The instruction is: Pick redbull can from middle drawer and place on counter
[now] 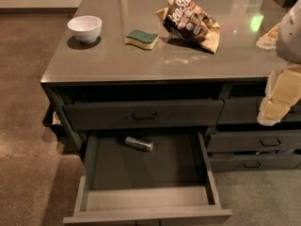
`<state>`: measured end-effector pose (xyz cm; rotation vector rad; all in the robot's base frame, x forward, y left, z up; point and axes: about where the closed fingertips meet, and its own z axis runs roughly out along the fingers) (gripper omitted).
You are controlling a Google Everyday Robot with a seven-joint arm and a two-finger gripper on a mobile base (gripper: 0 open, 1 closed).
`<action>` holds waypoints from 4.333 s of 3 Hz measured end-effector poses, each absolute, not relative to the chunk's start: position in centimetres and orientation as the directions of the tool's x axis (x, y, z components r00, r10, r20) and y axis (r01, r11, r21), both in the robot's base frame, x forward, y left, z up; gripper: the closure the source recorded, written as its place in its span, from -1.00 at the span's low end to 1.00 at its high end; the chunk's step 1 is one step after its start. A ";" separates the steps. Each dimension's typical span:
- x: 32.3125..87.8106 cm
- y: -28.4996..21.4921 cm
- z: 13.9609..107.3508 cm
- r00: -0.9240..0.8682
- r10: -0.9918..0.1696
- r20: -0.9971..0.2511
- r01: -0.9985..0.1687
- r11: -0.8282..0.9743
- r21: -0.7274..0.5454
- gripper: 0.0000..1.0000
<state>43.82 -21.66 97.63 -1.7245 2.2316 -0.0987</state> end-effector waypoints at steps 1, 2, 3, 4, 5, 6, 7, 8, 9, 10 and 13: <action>43.8 -21.7 97.6 -0.221 -0.953 -0.207 -0.931 0.270 -0.246 -1.00; 44.5 -20.7 95.4 -0.221 -0.932 -0.287 -0.933 0.287 -0.215 -1.00; 45.6 -17.6 89.9 -0.230 -0.861 -0.453 -0.941 0.316 -0.123 -1.00; 46.1 -12.5 84.2 -0.278 -0.733 -0.620 -0.936 0.351 0.005 -1.00; 45.2 -6.9 78.2 -0.371 -0.561 -0.740 -0.912 0.371 0.177 -1.00; 46.2 -4.7 78.2 -0.392 -0.488 -0.779 -0.895 0.397 0.202 -1.00; 46.2 -4.6 78.2 -0.393 -0.488 -0.780 -0.895 0.397 0.202 -1.00; 47.2 -3.3 74.7 -0.427 -0.471 -0.772 -0.888 0.380 0.259 -1.00; 48.4 -1.8 67.4 -0.520 -0.447 -0.728 -0.846 0.388 0.366 -1.00; 49.3 -0.4 60.0 -0.606 -0.400 -0.687 -0.788 0.418 0.452 -1.00; 59.4 0.7 44.2 -0.625 -0.204 -0.753 -0.735 0.479 0.480 -1.00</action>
Offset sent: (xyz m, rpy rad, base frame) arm 0.0208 0.0266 -0.0660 0.2497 0.0392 0.0090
